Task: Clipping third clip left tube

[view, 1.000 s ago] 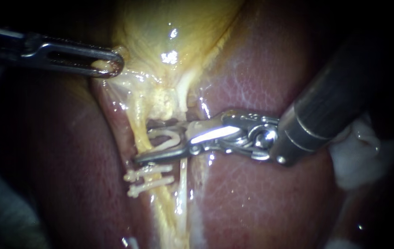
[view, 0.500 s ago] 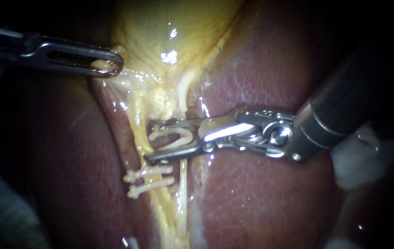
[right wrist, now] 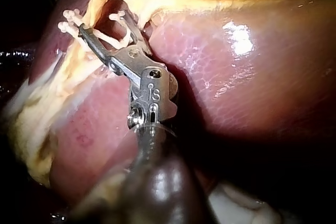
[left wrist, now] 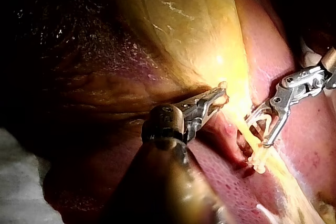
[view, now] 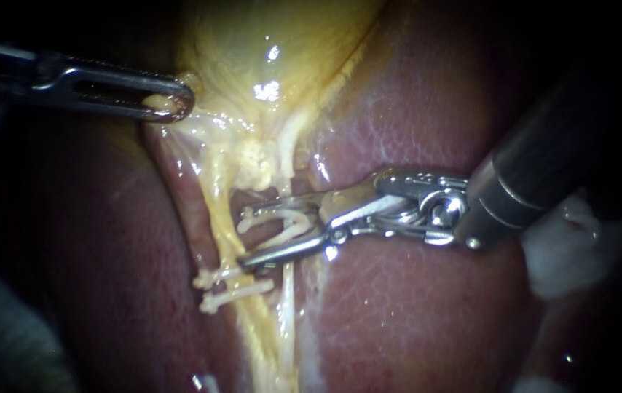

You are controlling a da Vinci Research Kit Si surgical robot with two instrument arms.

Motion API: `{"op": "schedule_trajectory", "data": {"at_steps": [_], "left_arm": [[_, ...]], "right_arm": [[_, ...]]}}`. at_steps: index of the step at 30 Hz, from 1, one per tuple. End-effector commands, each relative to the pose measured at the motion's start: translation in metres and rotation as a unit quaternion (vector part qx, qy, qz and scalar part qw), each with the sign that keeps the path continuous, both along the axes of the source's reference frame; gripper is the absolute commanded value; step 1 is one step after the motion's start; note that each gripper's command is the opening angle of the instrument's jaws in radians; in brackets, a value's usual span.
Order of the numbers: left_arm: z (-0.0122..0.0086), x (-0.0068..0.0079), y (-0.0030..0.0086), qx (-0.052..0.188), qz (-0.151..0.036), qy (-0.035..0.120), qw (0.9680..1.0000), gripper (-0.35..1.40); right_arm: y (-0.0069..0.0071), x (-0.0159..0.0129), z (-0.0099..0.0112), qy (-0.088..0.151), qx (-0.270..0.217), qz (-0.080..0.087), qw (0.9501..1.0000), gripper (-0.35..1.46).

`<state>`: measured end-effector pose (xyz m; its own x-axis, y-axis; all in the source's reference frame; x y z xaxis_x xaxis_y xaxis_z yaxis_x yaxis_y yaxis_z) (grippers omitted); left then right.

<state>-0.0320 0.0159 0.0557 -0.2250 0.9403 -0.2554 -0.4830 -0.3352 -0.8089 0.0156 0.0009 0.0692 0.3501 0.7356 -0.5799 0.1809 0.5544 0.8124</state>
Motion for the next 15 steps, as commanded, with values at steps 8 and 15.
{"op": "schedule_trajectory", "data": {"at_steps": [8, 15], "left_arm": [[0.0000, -0.0001, 0.0000, 0.000, 0.000, 0.000, 1.0000, -0.35], [0.0001, -0.0001, 0.0000, 0.000, 0.000, 0.000, 1.0000, -0.35]], "right_arm": [[0.0000, 0.0003, 0.0020, 0.022, 0.026, -0.008, 0.9994, 0.50], [-0.0002, 0.0011, 0.0020, 0.046, 0.040, 0.001, 0.9982, 0.50]]}}
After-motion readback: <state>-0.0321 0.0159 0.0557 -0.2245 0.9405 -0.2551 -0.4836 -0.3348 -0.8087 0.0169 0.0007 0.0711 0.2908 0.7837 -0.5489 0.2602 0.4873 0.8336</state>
